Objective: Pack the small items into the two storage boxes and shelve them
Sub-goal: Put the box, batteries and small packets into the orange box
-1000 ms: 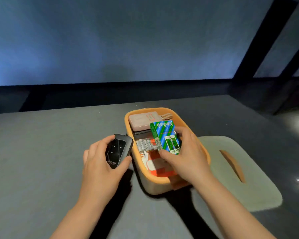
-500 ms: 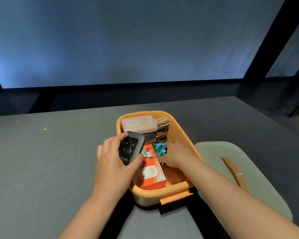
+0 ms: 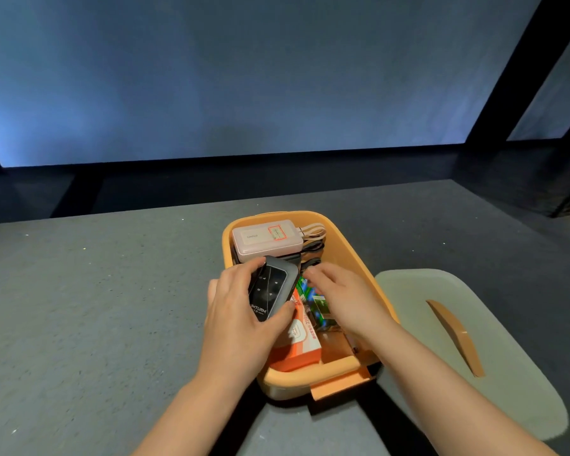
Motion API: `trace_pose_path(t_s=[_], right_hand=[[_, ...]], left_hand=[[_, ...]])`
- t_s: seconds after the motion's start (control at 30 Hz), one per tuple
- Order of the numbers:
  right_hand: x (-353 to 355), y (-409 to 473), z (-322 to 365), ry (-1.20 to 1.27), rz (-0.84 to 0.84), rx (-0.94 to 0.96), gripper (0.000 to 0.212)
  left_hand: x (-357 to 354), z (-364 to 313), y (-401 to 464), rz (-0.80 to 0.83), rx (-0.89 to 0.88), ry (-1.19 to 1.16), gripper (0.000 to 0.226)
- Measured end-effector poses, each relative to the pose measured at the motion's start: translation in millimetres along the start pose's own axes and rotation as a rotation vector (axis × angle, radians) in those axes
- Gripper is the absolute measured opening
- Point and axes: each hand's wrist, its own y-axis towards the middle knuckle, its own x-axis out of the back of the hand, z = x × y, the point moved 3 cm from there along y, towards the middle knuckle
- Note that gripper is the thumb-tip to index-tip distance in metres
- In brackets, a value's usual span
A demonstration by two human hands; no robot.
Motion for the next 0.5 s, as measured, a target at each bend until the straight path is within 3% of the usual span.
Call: trace_pose_path(t_s=[0.07, 0.13, 0.27, 0.5], right_hand=[[-4.9, -16.4, 7.9, 0.4, 0.06, -0.041, 0.023], [-16.7, -20.1, 3.9, 0.574, 0.083, -0.058, 0.026], [-10.6, -16.5, -3.5, 0.676, 0.051, -0.075, 0.021], [2.1, -7.6, -13.1, 0.759, 0.036, -0.155, 0.029]], left_hand=[[-6.0, -4.8, 0.9, -0.006, -0.015, -0.016, 0.065], [-12.5, -9.6, 1.3, -0.002, -0.03, -0.023, 0.064], [-13.9, -11.1, -0.2, 0.034, 0.004, -0.125, 0.065], [-11.7, -2.4, 2.2, 0.028, 0.127, -0.265, 0.038]])
